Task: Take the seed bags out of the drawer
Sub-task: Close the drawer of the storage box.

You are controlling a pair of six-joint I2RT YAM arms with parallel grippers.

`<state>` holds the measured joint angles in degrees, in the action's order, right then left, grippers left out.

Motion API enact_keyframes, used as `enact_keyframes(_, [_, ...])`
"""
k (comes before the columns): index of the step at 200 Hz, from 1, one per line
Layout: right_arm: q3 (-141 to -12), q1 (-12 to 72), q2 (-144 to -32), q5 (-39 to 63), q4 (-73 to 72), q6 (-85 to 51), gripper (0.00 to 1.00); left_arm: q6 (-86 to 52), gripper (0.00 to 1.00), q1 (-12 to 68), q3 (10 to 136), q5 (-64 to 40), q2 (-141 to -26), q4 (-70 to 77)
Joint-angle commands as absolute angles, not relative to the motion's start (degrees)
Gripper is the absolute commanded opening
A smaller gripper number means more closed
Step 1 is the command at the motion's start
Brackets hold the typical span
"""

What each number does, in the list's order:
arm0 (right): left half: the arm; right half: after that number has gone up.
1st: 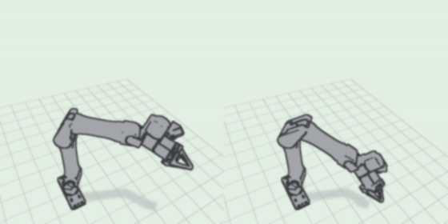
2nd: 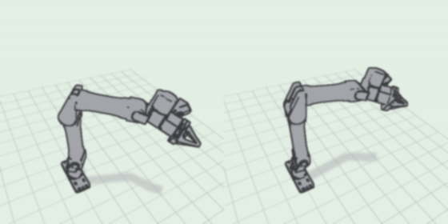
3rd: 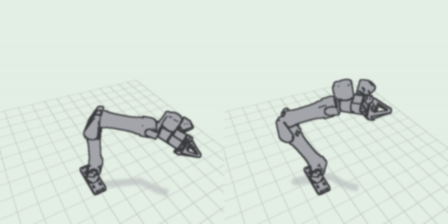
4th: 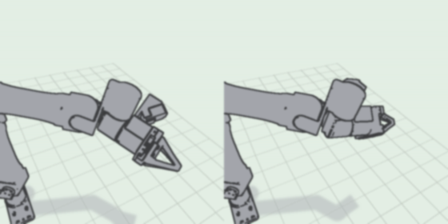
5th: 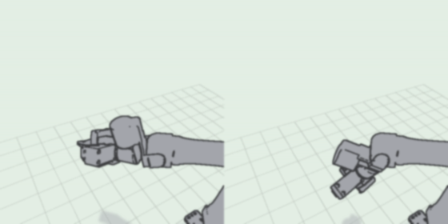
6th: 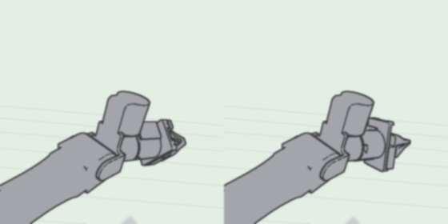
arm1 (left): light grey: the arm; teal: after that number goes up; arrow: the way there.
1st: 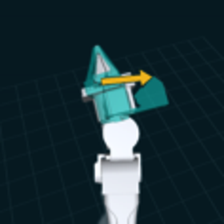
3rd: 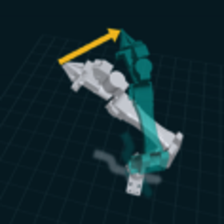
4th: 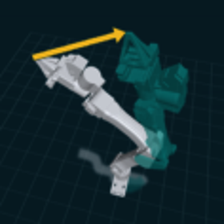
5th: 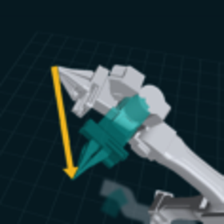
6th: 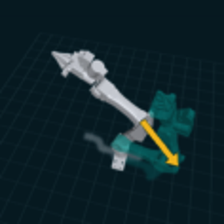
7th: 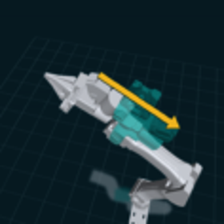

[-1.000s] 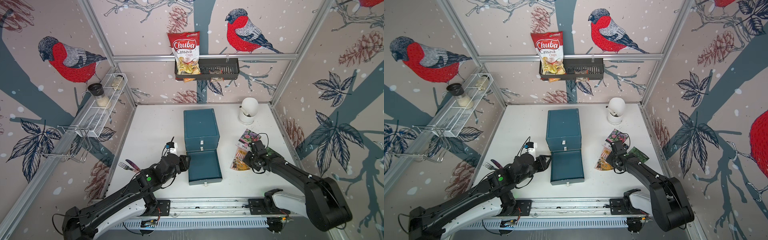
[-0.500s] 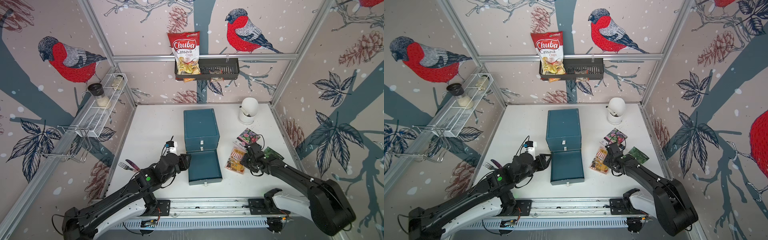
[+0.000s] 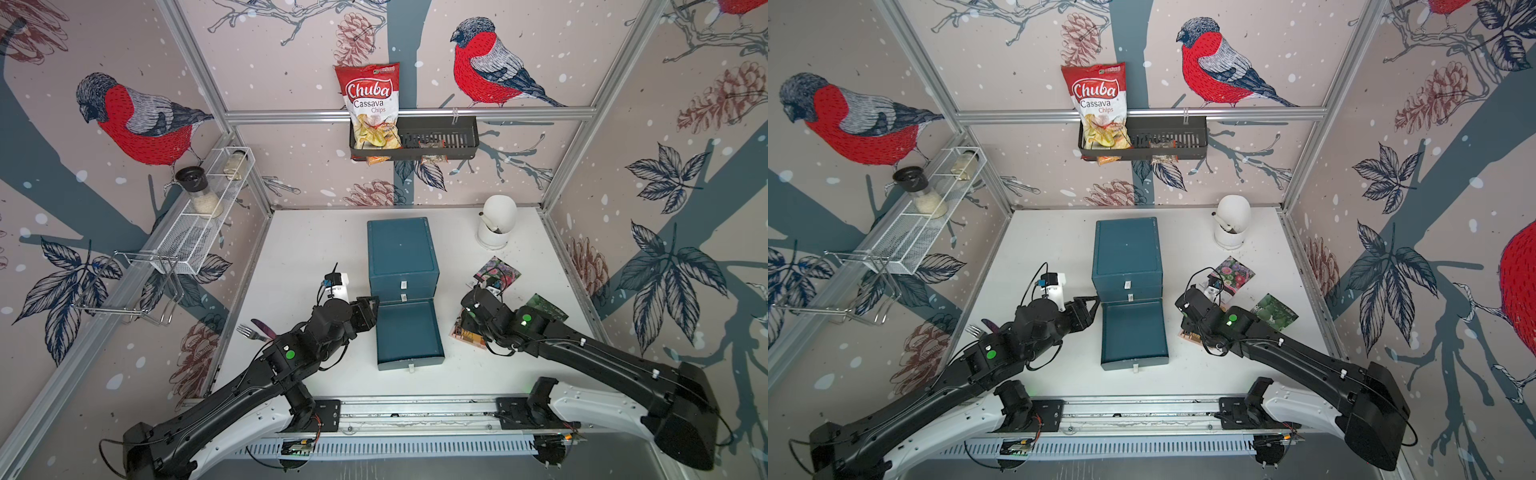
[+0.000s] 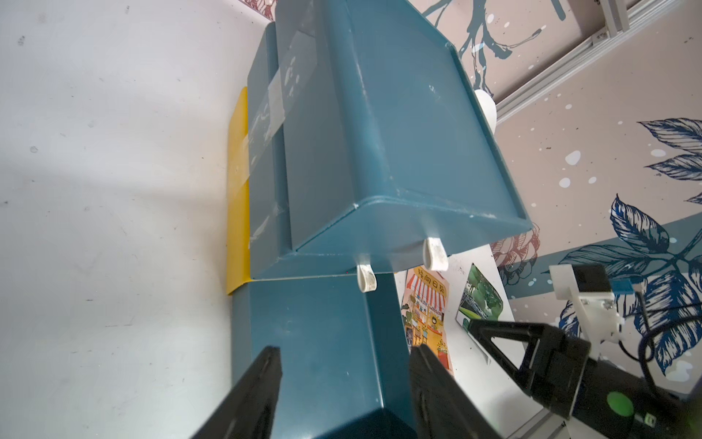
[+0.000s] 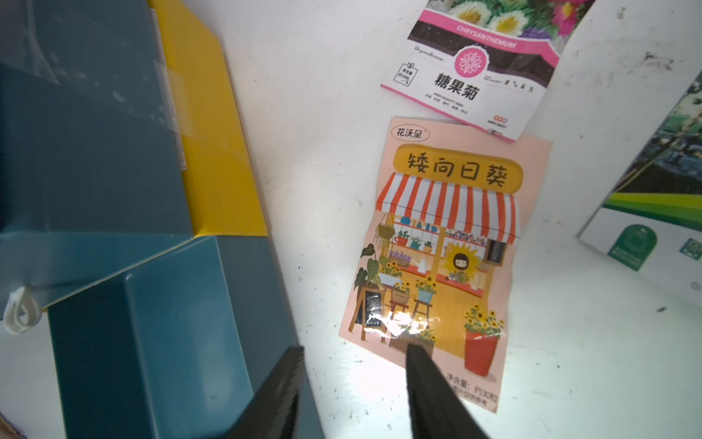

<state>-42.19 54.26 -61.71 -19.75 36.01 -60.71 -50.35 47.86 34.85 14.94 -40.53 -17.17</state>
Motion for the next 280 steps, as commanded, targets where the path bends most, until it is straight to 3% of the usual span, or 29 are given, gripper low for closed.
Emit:
enact_keyframes(1, [-44.6, 59.8, -62.0, -23.5, 35.7, -63.4, 0.35, -48.1, 0.59, 44.9, 36.1, 12.5, -40.8, -16.9])
enact_keyframes(18, [-46.6, 67.2, -61.5, -28.8, 38.4, -65.3, 0.35, -45.4, 0.63, 41.5, 38.4, 9.8, -41.8, -16.7])
enact_keyframes(48, [-48.1, 87.3, -60.8, -40.7, 47.3, -76.6, 0.34, -40.6, 0.72, 37.7, 44.0, 7.4, -45.4, -14.8])
enact_keyframes(89, [-45.8, 103.6, -66.7, -42.4, 44.4, -82.4, 0.48, -37.8, 0.73, 32.3, 51.3, 2.9, -54.8, -12.6])
enact_keyframes(124, [-45.8, 104.0, -75.2, -39.8, 40.8, -82.1, 0.60, -36.4, 0.69, 28.1, 56.2, -1.9, -63.8, -12.1])
enact_keyframes(159, [-44.5, 100.9, -77.2, -35.9, 32.1, -75.6, 0.65, -36.5, 0.67, 27.0, 56.6, -2.5, -68.0, -11.7])
enact_keyframes(227, [-47.1, 96.0, -81.5, -32.1, 28.0, -69.1, 0.64, -35.7, 0.64, 26.9, 53.5, -3.5, -69.3, -11.9])
enact_keyframes(280, [-44.2, 94.7, -79.6, -30.1, 25.3, -69.2, 0.63, -34.7, 0.53, 26.9, 51.6, -5.4, -70.8, -12.4])
